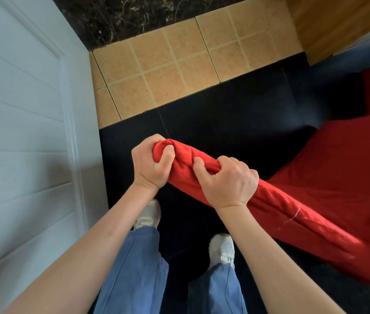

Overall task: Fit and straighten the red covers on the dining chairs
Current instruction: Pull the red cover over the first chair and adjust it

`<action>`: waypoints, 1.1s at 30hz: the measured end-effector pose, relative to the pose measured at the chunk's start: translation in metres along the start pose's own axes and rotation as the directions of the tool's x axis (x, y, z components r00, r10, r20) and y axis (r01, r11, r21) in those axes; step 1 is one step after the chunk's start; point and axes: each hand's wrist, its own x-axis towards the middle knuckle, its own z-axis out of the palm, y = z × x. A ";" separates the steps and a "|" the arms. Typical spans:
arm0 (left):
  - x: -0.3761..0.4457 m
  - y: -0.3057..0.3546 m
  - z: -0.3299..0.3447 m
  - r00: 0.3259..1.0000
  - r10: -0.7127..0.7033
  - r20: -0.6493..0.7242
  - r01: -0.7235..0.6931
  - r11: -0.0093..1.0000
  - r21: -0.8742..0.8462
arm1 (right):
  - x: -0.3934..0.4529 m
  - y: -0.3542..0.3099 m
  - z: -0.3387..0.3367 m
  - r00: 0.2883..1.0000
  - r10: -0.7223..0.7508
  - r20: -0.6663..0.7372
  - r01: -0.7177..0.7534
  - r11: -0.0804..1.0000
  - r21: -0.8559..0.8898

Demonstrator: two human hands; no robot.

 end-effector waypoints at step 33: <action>-0.058 0.267 0.029 0.938 0.346 -0.025 -0.339 0.930 0.141 | -0.016 0.085 -0.236 0.983 0.060 -0.175 -0.013 0.966 0.257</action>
